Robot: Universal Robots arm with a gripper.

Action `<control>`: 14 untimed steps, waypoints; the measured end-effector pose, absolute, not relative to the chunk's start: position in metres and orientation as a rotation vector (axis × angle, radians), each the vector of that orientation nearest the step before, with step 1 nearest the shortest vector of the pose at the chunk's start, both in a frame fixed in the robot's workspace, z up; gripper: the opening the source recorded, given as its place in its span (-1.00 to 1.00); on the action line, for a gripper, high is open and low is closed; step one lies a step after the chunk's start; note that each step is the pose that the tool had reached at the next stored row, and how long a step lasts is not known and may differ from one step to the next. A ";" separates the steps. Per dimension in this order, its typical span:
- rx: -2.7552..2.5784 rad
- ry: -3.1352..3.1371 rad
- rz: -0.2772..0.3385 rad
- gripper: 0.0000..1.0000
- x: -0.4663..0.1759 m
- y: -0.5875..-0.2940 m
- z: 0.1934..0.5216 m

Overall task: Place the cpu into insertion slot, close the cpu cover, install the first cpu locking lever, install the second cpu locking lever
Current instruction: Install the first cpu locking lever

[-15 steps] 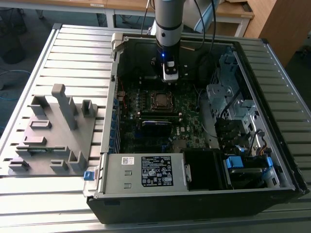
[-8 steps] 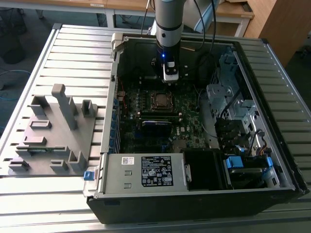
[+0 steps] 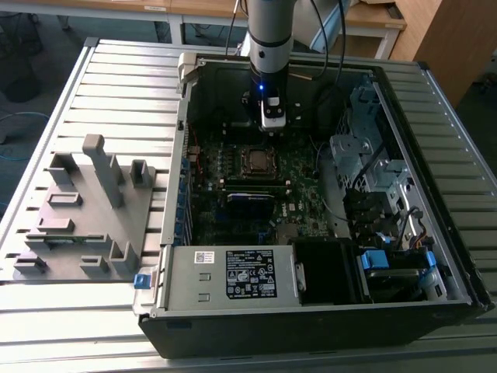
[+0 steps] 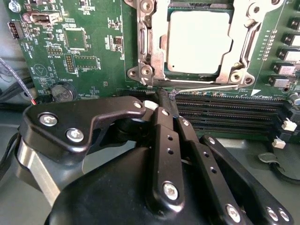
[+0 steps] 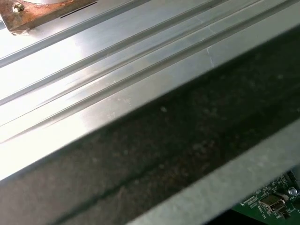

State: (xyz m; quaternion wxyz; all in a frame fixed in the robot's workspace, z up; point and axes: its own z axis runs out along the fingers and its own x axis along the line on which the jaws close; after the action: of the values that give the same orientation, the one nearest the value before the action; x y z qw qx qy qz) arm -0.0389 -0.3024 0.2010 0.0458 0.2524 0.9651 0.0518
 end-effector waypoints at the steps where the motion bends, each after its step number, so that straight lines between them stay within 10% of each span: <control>1: 0.770 2.946 0.153 -0.80 -0.039 -0.302 0.201; 14: 0.767 2.942 0.114 -0.80 -0.039 -0.302 0.204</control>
State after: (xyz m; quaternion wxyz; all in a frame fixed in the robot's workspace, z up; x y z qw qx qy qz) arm -0.0390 -0.3025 0.2042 0.0495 0.2518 0.9658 0.0373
